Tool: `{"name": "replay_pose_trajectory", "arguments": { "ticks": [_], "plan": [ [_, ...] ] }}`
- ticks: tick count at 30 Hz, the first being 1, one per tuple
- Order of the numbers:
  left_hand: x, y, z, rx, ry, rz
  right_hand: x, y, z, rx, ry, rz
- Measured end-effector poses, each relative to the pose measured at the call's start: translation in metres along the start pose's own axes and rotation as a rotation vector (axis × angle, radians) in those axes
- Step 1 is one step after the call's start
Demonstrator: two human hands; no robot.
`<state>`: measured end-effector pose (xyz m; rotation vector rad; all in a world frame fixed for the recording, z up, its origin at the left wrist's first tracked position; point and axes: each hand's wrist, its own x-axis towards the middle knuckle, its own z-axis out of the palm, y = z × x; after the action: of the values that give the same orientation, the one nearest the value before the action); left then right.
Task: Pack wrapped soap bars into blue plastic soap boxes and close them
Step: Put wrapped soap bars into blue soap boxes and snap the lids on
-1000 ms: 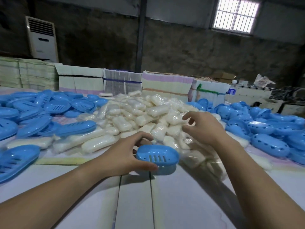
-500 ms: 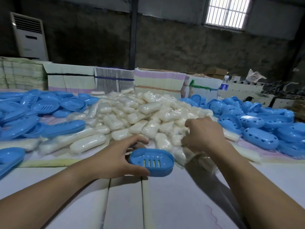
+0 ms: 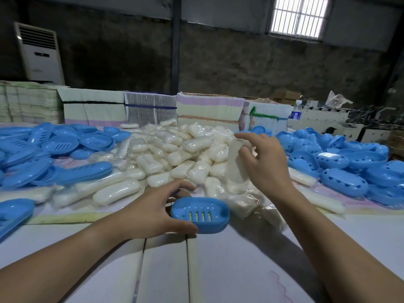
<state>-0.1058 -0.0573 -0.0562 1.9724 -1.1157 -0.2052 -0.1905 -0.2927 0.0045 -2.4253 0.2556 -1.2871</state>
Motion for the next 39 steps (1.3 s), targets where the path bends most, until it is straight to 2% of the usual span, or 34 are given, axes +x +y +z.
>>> {"name": "replay_pose_trajectory", "arguments": {
  "ticks": [2, 4, 9, 14, 19, 24, 28, 31, 36, 39],
  "plan": [
    [0.0, 0.001, 0.0, 0.005, 0.028, 0.007, -0.004, -0.009, 0.005, 0.268, -0.026, 0.071],
    [-0.001, 0.003, 0.001, -0.013, 0.066, 0.009, -0.01, -0.019, 0.013, 0.432, -0.077, 0.158],
    [0.003, 0.006, 0.006, -0.059, 0.288, 0.005, -0.024, -0.033, 0.039, 0.587, -0.116, 0.35],
    [0.003, 0.002, 0.001, -0.04, 0.425, -0.075, -0.031, -0.028, 0.049, 0.443, -0.178, 0.357],
    [0.006, 0.003, -0.002, -0.047, 0.502, -0.061, -0.034, -0.033, 0.05, 0.476, -0.235, 0.274],
    [0.004, 0.003, -0.004, -0.043, 0.469, -0.055, -0.028, -0.029, 0.039, 0.405, -0.199, 0.176],
    [0.003, 0.006, -0.004, -0.049, 0.465, -0.05, -0.024, -0.019, 0.034, 0.396, -0.338, 0.246],
    [0.002, 0.006, -0.005, -0.032, 0.46, -0.054, -0.023, -0.016, 0.034, 0.354, -0.424, 0.197],
    [0.001, 0.003, -0.006, -0.018, 0.446, -0.037, -0.022, -0.013, 0.031, 0.349, -0.495, 0.148],
    [0.001, 0.002, -0.004, -0.047, 0.406, -0.024, -0.019, -0.011, 0.028, 0.316, -0.459, 0.15]
  ]
}}
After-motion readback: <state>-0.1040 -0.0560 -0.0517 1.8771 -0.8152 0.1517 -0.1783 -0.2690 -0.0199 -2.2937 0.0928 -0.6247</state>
